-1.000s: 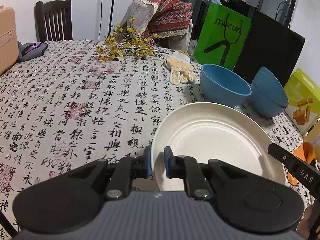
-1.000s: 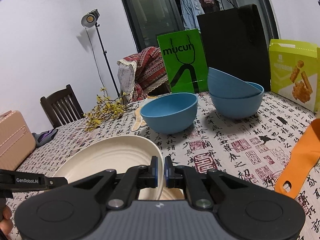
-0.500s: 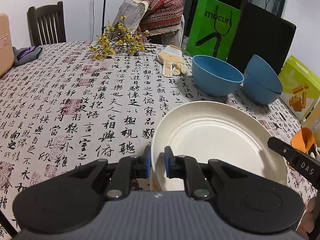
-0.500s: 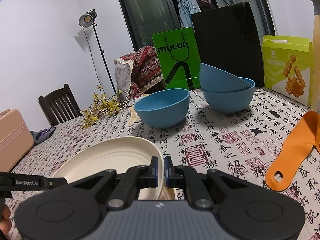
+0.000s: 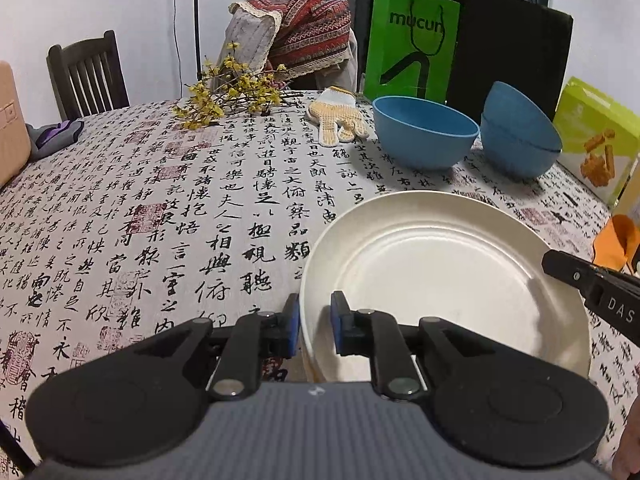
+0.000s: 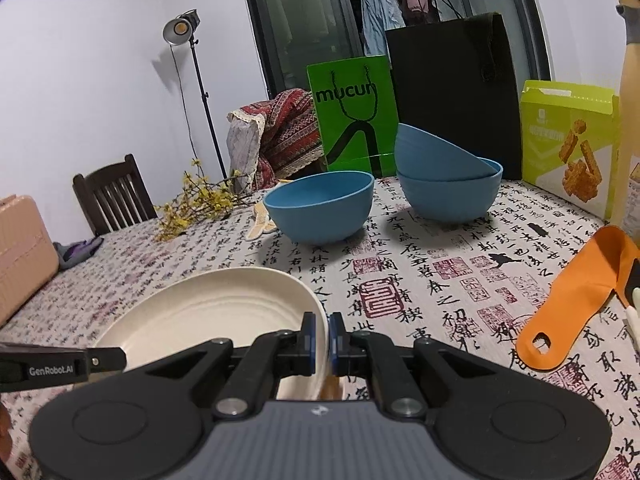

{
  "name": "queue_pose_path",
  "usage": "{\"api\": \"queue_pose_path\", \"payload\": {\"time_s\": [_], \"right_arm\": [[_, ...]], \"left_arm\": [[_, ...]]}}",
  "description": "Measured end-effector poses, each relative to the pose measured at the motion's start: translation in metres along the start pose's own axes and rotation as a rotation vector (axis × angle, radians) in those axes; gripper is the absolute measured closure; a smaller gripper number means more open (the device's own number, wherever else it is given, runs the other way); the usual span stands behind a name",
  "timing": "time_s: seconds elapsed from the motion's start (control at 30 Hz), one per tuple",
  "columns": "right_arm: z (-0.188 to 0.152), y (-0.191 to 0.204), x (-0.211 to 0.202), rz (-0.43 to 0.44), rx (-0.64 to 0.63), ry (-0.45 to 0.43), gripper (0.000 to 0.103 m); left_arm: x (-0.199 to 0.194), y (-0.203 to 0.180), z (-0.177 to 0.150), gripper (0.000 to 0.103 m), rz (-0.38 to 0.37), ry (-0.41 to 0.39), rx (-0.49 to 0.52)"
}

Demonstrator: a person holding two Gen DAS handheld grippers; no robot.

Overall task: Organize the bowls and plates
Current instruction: 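Lower the held cream plate with both grippers beside the blue bowls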

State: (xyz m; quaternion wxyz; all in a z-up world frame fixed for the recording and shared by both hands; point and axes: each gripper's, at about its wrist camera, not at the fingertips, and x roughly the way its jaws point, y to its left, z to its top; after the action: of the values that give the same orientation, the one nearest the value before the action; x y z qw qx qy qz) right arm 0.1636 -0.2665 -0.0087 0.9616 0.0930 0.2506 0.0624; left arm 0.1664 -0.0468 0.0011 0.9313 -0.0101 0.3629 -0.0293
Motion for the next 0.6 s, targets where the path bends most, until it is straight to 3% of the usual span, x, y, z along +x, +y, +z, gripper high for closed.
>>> {"api": "queue_pose_path", "payload": {"time_s": [0.47, 0.53, 0.6], "right_arm": [[-0.0078, -0.0008, -0.0016, -0.016, -0.024, 0.008, 0.094], [-0.0072, -0.0026, -0.0023, -0.003, -0.015, 0.006, 0.092], [-0.0064, -0.0041, -0.0044, 0.006, -0.009, -0.005, 0.092]], "left_arm": [[-0.0001, -0.007, -0.0096, 0.086, 0.022, -0.028, 0.056], [-0.0012, -0.004, -0.0082, 0.08, 0.005, -0.031, 0.043], [-0.0034, -0.0016, -0.0061, 0.063, 0.004, -0.044, 0.034]]}}
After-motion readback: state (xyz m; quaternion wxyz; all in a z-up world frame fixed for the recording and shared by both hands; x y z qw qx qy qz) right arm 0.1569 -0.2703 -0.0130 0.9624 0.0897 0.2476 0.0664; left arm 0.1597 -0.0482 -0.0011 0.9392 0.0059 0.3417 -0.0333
